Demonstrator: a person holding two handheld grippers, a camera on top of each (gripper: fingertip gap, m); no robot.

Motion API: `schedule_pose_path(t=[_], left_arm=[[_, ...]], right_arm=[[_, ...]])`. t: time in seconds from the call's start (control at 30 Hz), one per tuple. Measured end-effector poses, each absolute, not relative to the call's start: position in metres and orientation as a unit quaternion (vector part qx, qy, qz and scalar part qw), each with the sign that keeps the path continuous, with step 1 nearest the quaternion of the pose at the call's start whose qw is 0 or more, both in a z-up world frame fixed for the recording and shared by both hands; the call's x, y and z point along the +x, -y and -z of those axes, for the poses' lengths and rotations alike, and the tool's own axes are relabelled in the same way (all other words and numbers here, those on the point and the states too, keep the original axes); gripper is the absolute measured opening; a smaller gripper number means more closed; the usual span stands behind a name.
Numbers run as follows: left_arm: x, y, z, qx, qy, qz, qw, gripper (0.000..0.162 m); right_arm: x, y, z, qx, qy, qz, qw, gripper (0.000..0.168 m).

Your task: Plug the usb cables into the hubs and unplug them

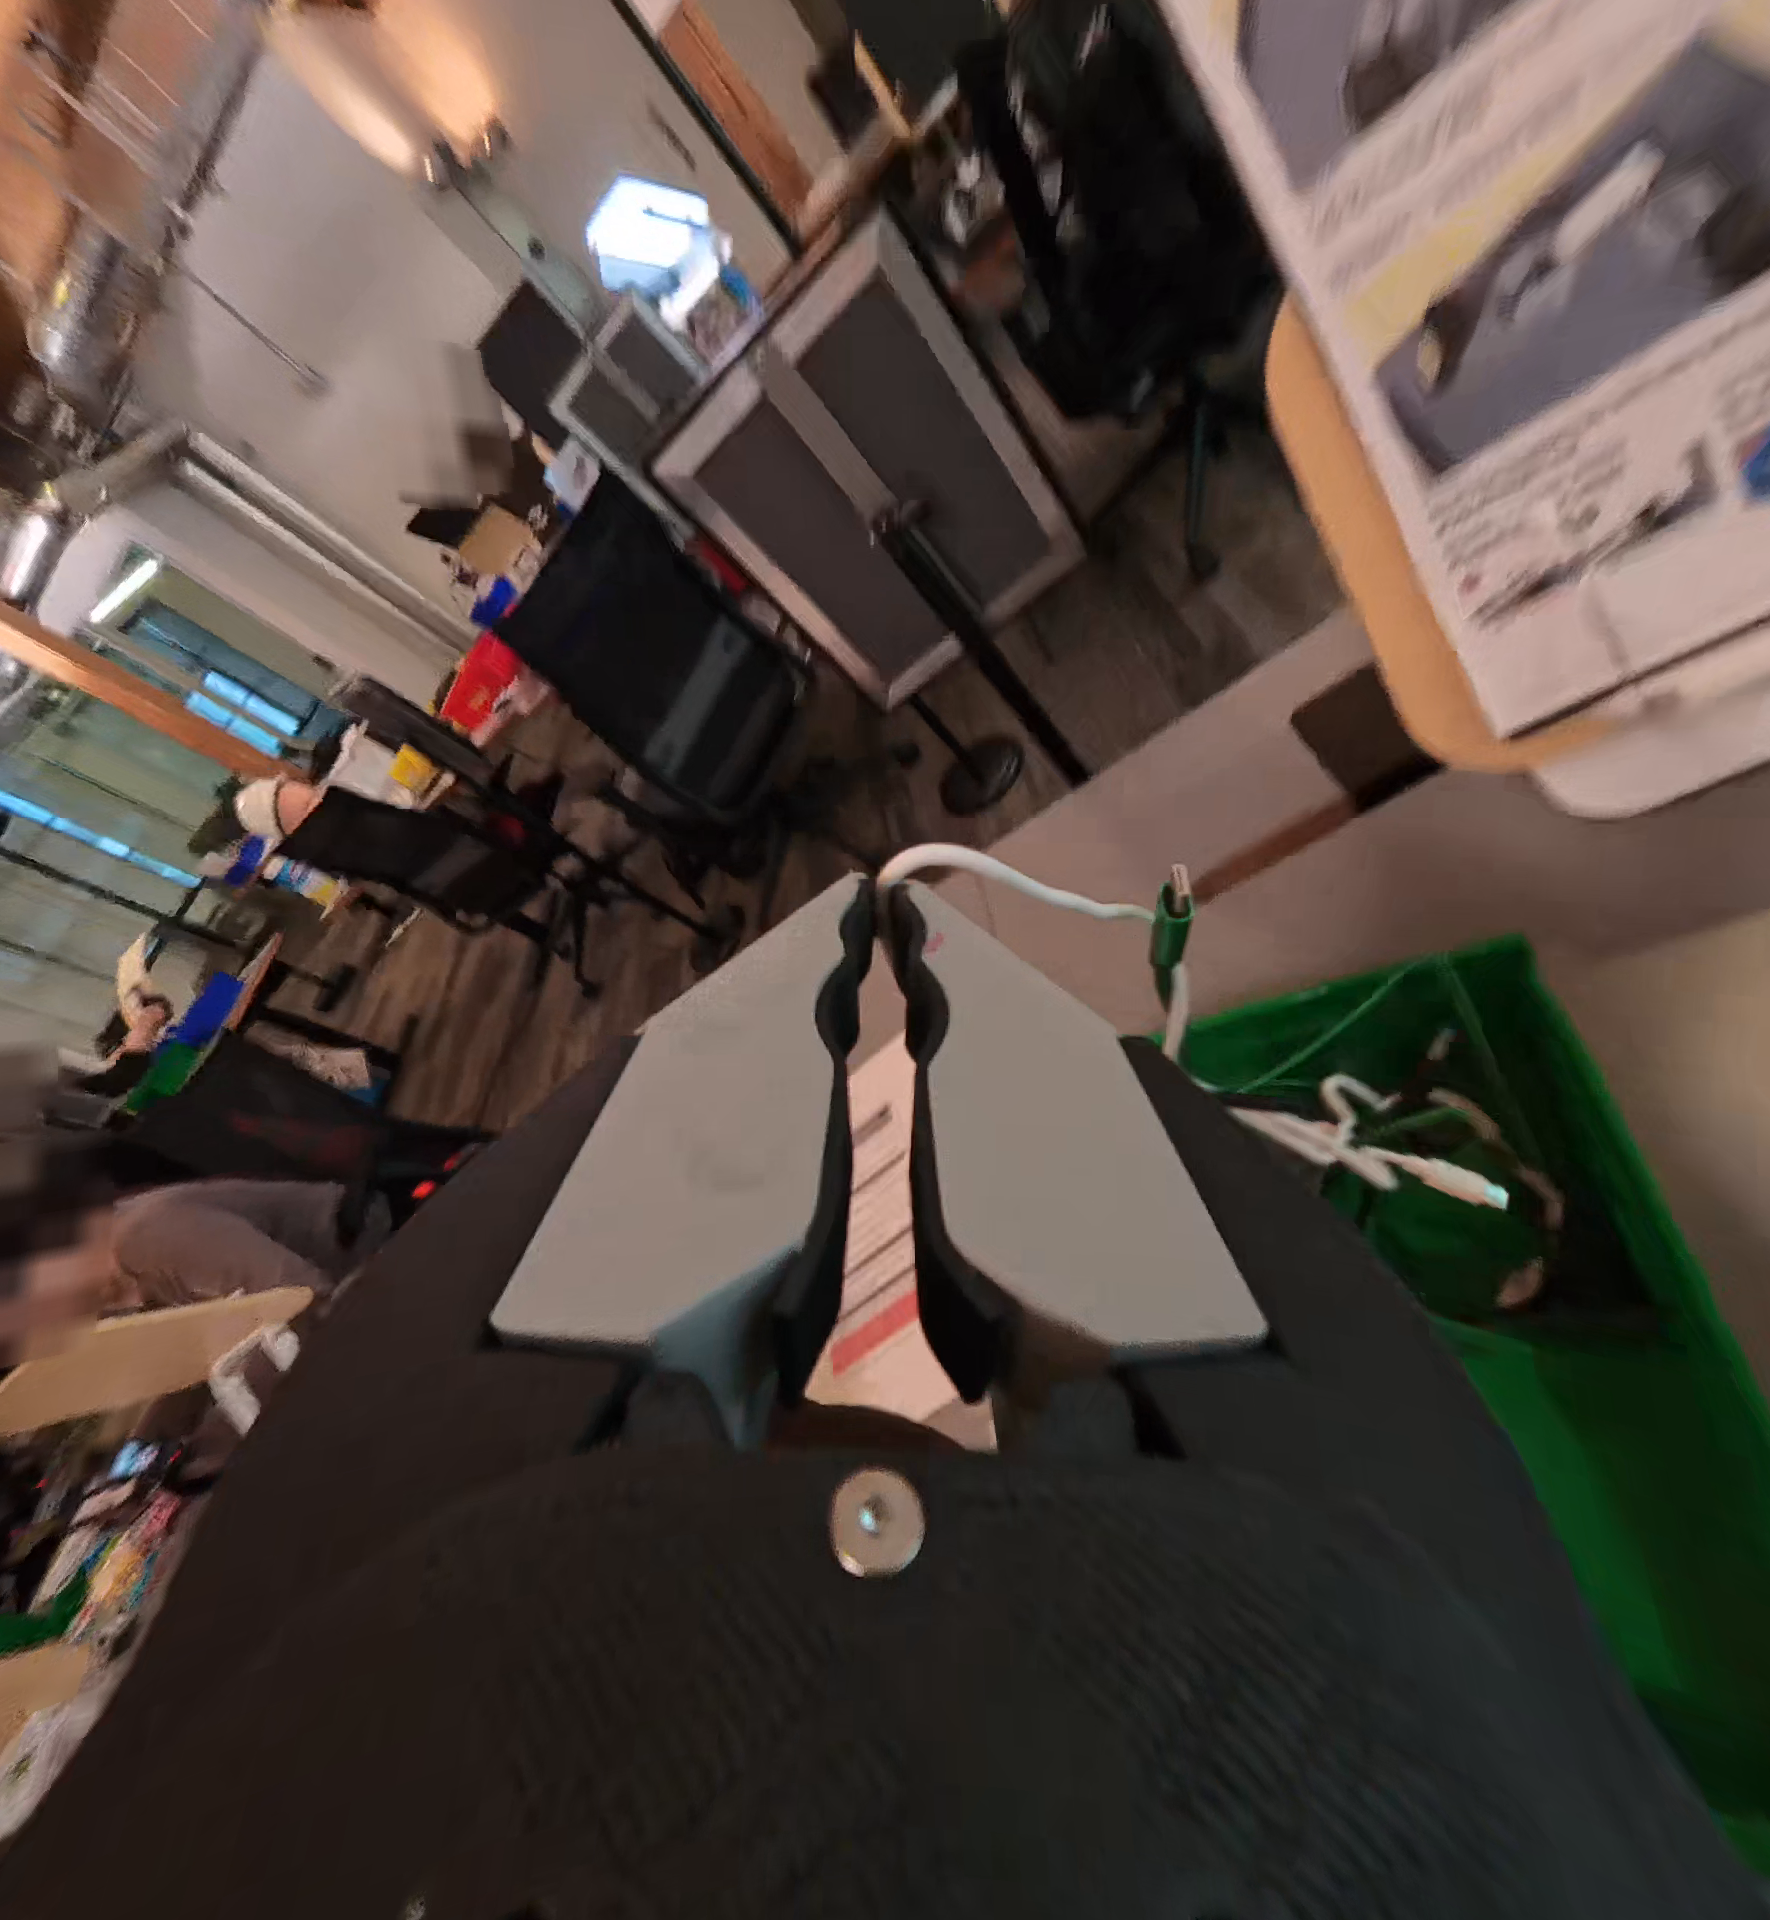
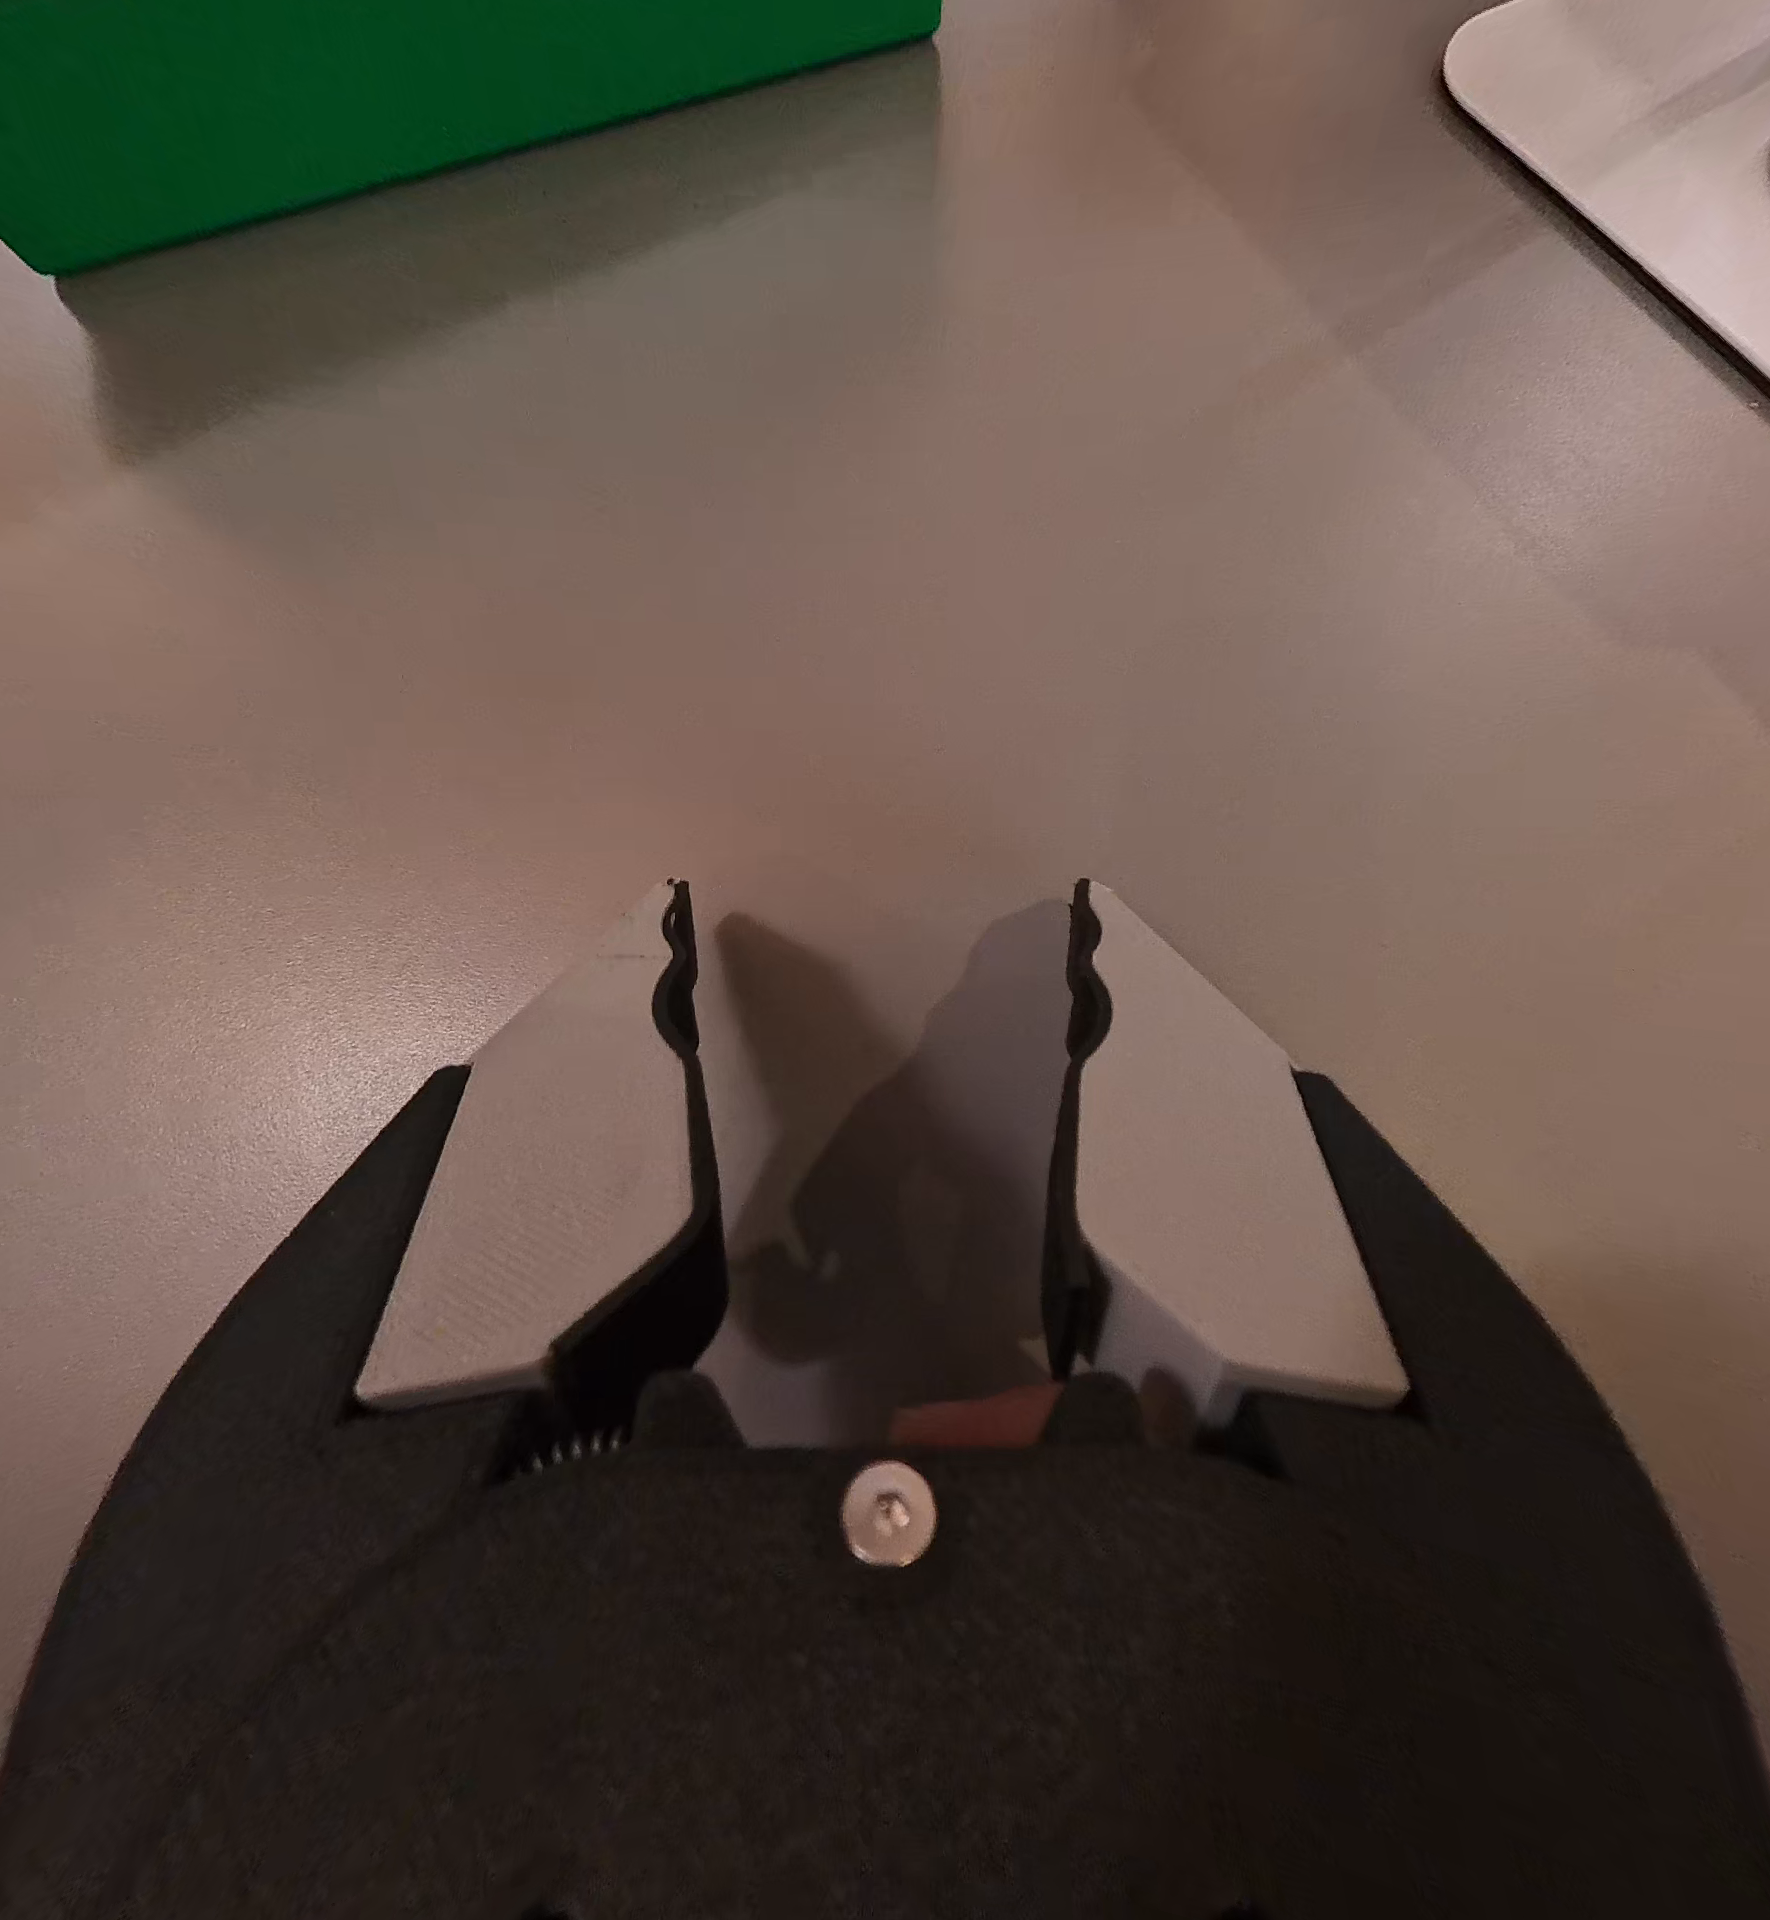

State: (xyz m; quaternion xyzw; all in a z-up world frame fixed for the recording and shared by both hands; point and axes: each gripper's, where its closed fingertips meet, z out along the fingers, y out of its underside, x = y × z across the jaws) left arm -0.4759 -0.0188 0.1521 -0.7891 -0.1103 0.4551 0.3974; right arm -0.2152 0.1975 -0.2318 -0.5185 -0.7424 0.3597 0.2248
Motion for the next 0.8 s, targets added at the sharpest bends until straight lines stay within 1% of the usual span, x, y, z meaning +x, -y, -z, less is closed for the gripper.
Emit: schedule_pose_path(t=[0.03, 0.07, 0.1, 0.13, 0.17, 0.2, 0.23, 0.27, 0.3, 0.33, 0.37, 0.43, 0.5, 0.57, 0.63, 0.67, 0.73, 0.77, 0.8], left_arm=[[-0.467, 0.012, -0.159, -0.791, 0.101, -0.436, 0.417, 0.0], [-0.46, 0.007, -0.157, -0.805, 0.098, -0.415, 0.414, 0.0], [-0.462, 0.009, -0.159, -0.806, 0.095, -0.433, 0.393, 0.0], [-0.467, 0.014, -0.172, -0.786, 0.088, -0.484, 0.376, 0.0], [-0.468, 0.018, -0.19, -0.759, 0.09, -0.518, 0.384, 0.0], [-0.464, 0.016, -0.204, -0.74, 0.099, -0.51, 0.428, 0.0], [-0.454, 0.006, -0.205, -0.743, 0.093, -0.468, 0.469, 0.0], [-0.449, -0.001, -0.194, -0.768, 0.078, -0.434, 0.464, 0.0], [-0.456, 0.003, -0.181, -0.787, 0.078, -0.452, 0.413, 0.0], [-0.468, 0.013, -0.185, -0.766, 0.068, -0.524, 0.367, 0.0], [-0.475, 0.02, -0.195, -0.736, 0.07, -0.574, 0.352, 0.0], [-0.472, 0.016, -0.203, -0.717, 0.096, -0.549, 0.419, 0.0], [-0.456, -0.001, -0.206, -0.711, 0.057, -0.504, 0.486, 0.0], [-0.432, -0.023, -0.189, -0.738, -0.032, -0.462, 0.492, 0.0], [-0.43, -0.026, -0.188, -0.741, -0.042, -0.458, 0.49, 0.0], [-0.428, -0.026, -0.201, -0.723, -0.019, -0.438, 0.534, 0.0], [-0.442, -0.004, -0.244, -0.641, 0.099, -0.398, 0.649, 0.0], [-0.452, 0.007, -0.252, -0.617, 0.149, -0.371, 0.678, 0.0], [-0.459, 0.008, -0.248, -0.626, 0.166, -0.359, 0.672, 0.0]], right_arm=[[-0.215, -0.198, 0.232, -0.519, 0.742, -0.36, 0.225, 0.07], [-0.215, -0.198, 0.232, -0.519, 0.742, -0.36, 0.225, 0.07], [-0.215, -0.198, 0.232, -0.519, 0.742, -0.359, 0.226, 0.07], [-0.215, -0.198, 0.232, -0.519, 0.742, -0.359, 0.226, 0.07], [-0.215, -0.198, 0.232, -0.519, 0.742, -0.358, 0.226, 0.07], [-0.215, -0.198, 0.232, -0.519, 0.742, -0.358, 0.226, 0.07], [-0.215, -0.198, 0.232, -0.52, 0.742, -0.358, 0.226, 0.07], [-0.215, -0.198, 0.232, -0.52, 0.742, -0.358, 0.226, 0.07], [-0.215, -0.198, 0.232, -0.52, 0.742, -0.359, 0.225, 0.07], [-0.214, -0.197, 0.232, -0.52, 0.742, -0.359, 0.225, 0.07], [-0.214, -0.197, 0.232, -0.52, 0.742, -0.359, 0.224, 0.07], [-0.214, -0.197, 0.233, -0.52, 0.743, -0.359, 0.222, 0.07], [-0.214, -0.196, 0.233, -0.519, 0.745, -0.357, 0.221, 0.07], [-0.214, -0.196, 0.233, -0.518, 0.745, -0.356, 0.223, 0.07], [-0.214, -0.196, 0.234, -0.518, 0.745, -0.356, 0.221, 0.07], [-0.214, -0.196, 0.234, -0.519, 0.745, -0.356, 0.22, 0.07], [-0.214, -0.196, 0.234, -0.518, 0.746, -0.356, 0.22, 0.07], [-0.214, -0.196, 0.234, -0.518, 0.746, -0.356, 0.221, 0.07], [-0.214, -0.196, 0.234, -0.517, 0.746, -0.355, 0.222, 0.07]])
